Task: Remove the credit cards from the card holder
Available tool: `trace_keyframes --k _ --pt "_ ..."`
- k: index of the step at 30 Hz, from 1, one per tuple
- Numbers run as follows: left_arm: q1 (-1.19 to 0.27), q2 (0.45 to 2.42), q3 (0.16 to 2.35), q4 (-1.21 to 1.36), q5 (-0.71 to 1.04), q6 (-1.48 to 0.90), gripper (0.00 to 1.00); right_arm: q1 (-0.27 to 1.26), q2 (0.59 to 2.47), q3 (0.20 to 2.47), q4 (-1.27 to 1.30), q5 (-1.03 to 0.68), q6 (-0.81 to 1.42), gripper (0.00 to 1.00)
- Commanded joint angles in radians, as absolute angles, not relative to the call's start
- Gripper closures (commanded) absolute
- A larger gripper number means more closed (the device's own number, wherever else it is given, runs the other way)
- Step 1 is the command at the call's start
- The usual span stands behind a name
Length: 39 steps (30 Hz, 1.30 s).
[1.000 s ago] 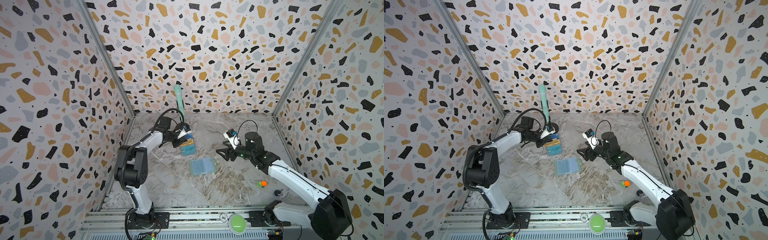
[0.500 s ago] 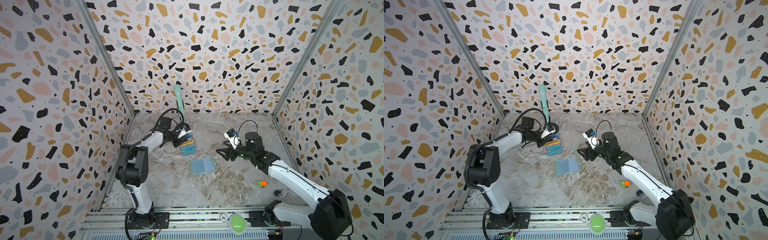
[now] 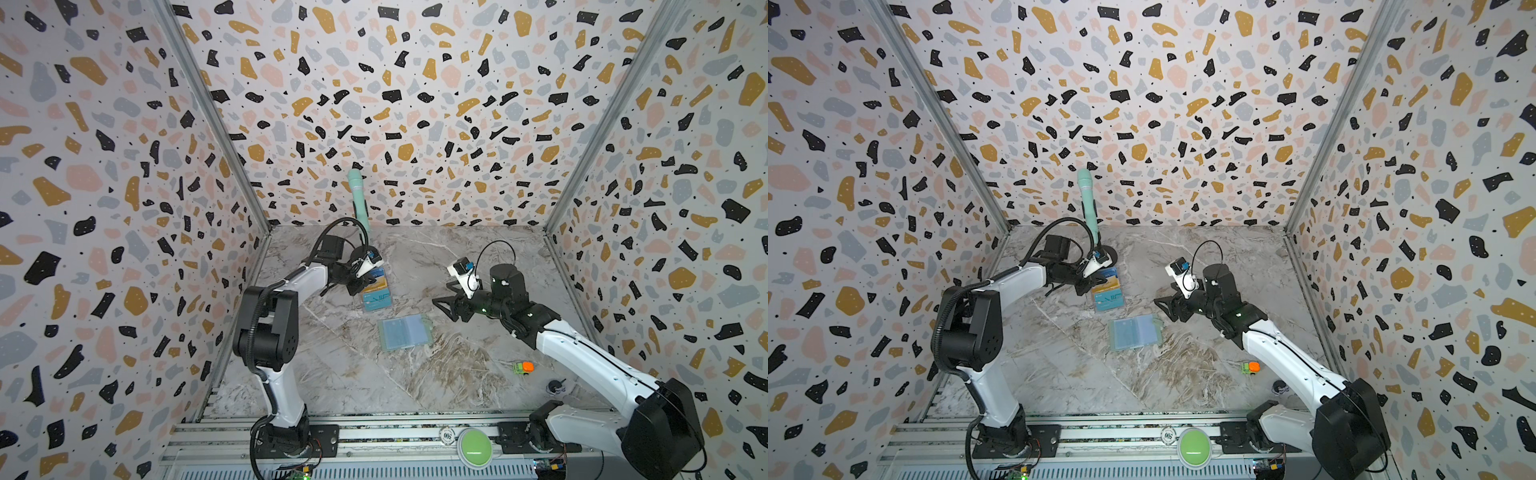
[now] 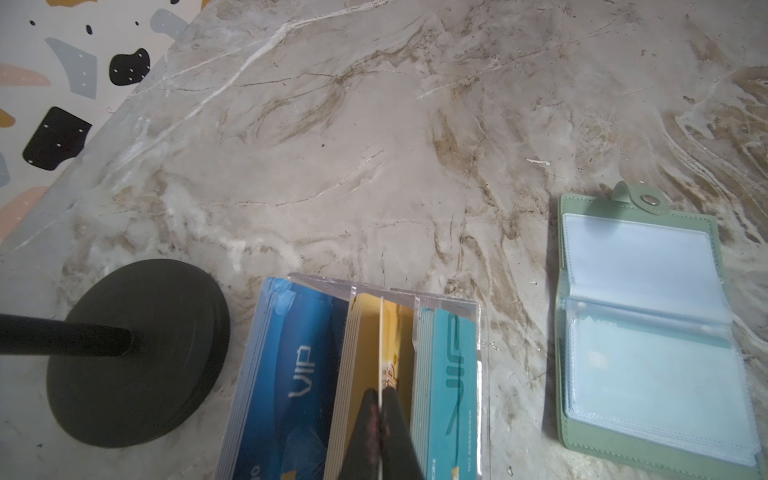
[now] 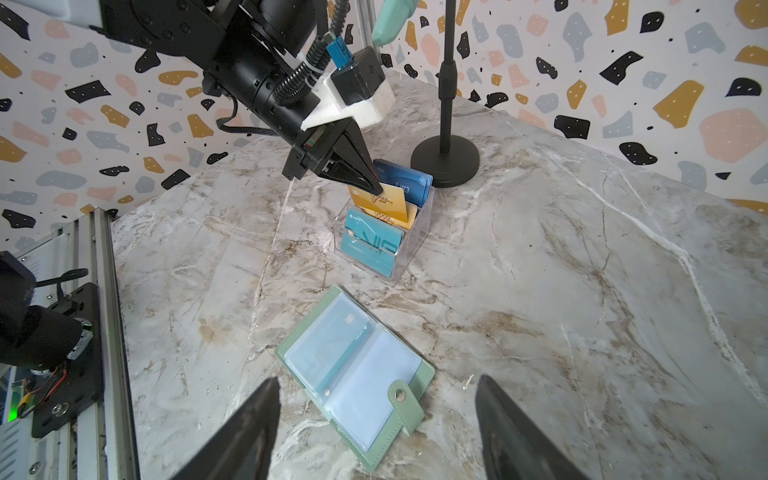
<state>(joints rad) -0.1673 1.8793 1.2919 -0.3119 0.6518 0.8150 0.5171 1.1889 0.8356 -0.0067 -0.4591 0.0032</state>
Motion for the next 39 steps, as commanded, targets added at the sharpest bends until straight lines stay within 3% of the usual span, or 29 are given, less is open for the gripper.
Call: trace_keyframes --k 1,39 --pt "-0.163 1.897 1.285 -0.296 0.661 0.803 0.97 0.513 1.176 0.836 0.009 -0.465 0.013 0.26" --pt "-0.164 1.913 1.306 -0.29 0.614 0.73 0.72 0.513 1.177 0.834 0.005 -0.46 0.017 0.26"
